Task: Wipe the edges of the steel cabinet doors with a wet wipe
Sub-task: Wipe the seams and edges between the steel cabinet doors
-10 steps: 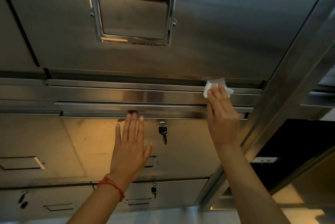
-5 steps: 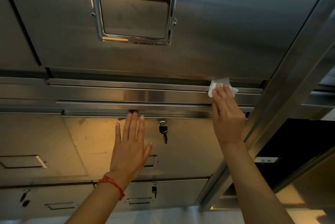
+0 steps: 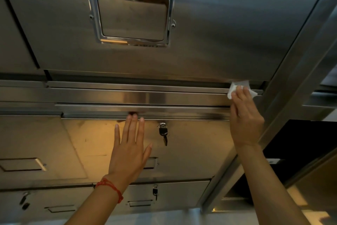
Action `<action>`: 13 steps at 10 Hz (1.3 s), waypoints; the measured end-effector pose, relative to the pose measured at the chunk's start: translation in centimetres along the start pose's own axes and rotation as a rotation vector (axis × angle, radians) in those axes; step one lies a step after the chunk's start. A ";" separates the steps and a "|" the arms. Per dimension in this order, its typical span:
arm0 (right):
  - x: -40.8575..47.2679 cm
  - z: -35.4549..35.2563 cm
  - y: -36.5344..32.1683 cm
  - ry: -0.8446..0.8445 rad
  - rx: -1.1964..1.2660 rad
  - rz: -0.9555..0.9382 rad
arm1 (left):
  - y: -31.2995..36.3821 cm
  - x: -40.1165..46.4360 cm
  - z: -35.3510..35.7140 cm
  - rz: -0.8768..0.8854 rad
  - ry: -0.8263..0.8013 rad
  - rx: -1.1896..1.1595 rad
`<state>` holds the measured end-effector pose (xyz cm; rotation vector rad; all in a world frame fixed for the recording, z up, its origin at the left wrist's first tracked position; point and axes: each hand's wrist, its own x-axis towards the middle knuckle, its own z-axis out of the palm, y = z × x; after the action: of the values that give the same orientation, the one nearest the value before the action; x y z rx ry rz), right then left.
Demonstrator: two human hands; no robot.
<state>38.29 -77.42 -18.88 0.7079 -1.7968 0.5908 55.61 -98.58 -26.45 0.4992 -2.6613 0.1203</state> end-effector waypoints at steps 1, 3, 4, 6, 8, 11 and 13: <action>0.0 0.1 -0.1 0.014 -0.021 0.013 | 0.0 0.0 0.0 0.001 -0.006 -0.002; -0.2 0.8 -1.3 -0.008 0.040 -0.085 | 0.2 0.1 0.1 -0.013 -0.001 -0.004; -0.2 0.5 0.0 0.030 0.018 -0.038 | 0.0 0.0 0.0 -0.004 0.007 -0.006; -0.2 0.5 -0.8 0.035 -0.011 0.038 | 0.0 -0.1 0.1 -0.009 0.010 -0.022; -0.2 0.3 0.3 0.021 0.001 -0.033 | 0.0 0.1 0.0 0.000 0.004 -0.013; -0.1 0.5 0.6 0.027 -0.010 -0.070 | 0.3 0.0 0.0 -0.013 0.009 -0.019; 0.1 0.0 2.5 0.088 0.028 0.013 | 0.0 -0.1 -0.4 0.009 0.013 -0.021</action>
<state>36.52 -75.70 -18.94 0.6797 -1.7160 0.6466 55.86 -98.47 -26.12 0.4777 -2.6492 0.0983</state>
